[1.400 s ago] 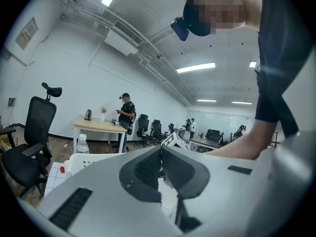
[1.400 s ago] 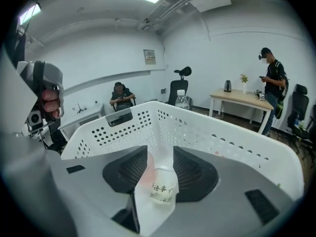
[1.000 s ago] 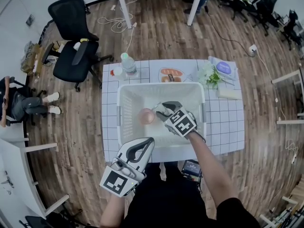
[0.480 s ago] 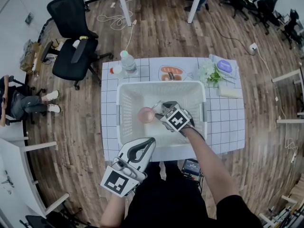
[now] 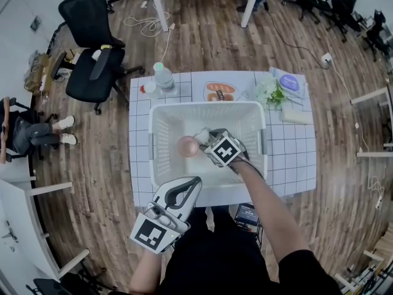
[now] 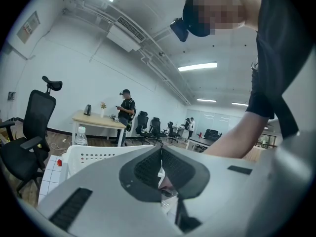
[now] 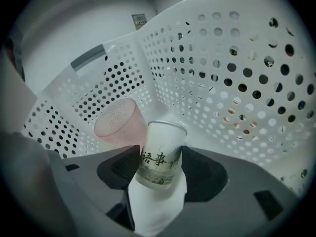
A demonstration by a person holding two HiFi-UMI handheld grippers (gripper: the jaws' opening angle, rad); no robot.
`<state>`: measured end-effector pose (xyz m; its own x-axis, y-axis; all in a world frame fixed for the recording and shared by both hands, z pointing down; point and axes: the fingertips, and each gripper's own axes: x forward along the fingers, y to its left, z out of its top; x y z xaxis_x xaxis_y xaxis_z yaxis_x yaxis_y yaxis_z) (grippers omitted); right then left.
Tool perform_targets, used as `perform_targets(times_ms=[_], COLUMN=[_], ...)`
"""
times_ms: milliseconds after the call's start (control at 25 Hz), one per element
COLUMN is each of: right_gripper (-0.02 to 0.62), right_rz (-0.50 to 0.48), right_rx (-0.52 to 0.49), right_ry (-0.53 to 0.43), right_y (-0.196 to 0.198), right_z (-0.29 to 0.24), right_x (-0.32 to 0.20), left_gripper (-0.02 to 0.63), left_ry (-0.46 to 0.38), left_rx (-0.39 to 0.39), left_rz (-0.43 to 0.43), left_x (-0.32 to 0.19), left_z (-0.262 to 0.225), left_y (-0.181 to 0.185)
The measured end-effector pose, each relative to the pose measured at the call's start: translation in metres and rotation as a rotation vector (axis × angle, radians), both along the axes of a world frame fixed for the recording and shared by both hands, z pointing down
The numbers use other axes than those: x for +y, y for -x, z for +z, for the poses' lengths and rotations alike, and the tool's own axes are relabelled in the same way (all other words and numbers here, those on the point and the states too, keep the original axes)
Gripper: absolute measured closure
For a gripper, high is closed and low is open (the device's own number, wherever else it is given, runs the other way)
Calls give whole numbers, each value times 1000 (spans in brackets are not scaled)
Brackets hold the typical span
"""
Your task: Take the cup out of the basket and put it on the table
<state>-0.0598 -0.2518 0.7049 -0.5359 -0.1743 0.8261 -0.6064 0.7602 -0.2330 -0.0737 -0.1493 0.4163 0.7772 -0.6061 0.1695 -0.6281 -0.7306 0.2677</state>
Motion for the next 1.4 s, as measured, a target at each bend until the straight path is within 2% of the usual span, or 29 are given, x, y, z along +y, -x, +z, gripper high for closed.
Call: perform_targets(times_ms=[160, 720, 1200, 1400], right_gripper=[348, 348, 350, 350], right_rz=[17, 0, 23, 38], right_rx=[-6, 22, -24, -58], right_ry=[19, -34, -124, -194], right_y=[-1, -6, -14, -20], right_z=[-1, -3, -56, -89], right_x=[0, -3, -5, -8], left_gripper=[597, 597, 597, 597], left_ry=[5, -2, -55, -83], left_rx=[1, -4, -5, 3], left_rz=[4, -9, -9, -3], left_x=[1, 6, 15, 23], left_z=[-1, -4, -16, -24], left_y=[-2, 1, -2, -6])
